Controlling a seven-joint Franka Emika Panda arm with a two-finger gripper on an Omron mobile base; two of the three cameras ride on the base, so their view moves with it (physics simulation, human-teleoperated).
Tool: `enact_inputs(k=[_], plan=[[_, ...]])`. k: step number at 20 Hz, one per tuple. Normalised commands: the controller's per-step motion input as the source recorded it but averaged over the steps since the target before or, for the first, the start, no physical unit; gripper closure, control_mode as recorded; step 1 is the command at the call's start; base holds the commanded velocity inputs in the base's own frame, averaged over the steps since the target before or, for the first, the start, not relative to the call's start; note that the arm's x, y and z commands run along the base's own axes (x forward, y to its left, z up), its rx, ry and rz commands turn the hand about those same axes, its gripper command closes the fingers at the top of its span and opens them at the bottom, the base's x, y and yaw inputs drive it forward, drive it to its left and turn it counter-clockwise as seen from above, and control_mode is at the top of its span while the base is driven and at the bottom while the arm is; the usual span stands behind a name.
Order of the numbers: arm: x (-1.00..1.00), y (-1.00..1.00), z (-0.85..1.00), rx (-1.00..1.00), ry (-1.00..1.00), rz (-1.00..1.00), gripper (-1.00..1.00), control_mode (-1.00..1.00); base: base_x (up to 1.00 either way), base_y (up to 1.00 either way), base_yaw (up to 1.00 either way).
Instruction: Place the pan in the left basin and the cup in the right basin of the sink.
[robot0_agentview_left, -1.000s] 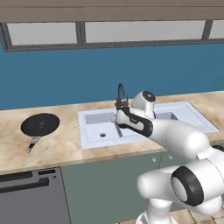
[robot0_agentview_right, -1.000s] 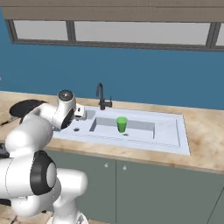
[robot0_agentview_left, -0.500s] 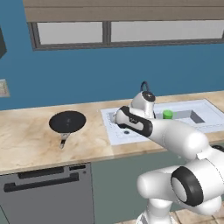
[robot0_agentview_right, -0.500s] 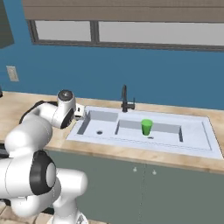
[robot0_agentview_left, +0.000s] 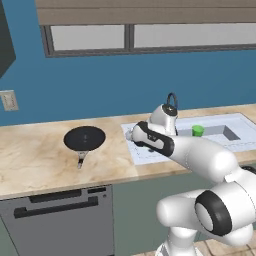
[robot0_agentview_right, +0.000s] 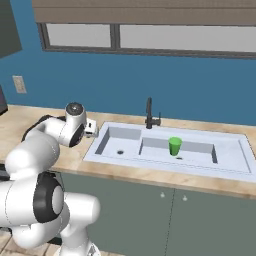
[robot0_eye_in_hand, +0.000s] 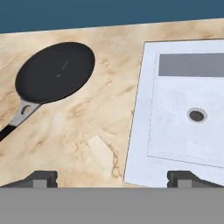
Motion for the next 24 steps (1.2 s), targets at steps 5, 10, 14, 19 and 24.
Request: enact_inputs(k=[5,10,14,19,24], plan=[[0.0,0.0,0.0,0.0,0.0,0.0,-1.0,1.0,0.37,0.16,0.0],[0.0,0.0,0.0,0.0,0.0,0.0,-1.0,1.0,0.3,0.24,0.0],[0.0,0.0,0.0,0.0,0.0,0.0,-1.0,1.0,0.08,0.36,0.0],[0.0,0.0,0.0,0.0,0.0,0.0,-1.0,1.0,0.01,0.51,0.0],[0.0,0.0,0.0,0.0,0.0,0.0,-1.0,1.0,0.1,0.46,0.0]])
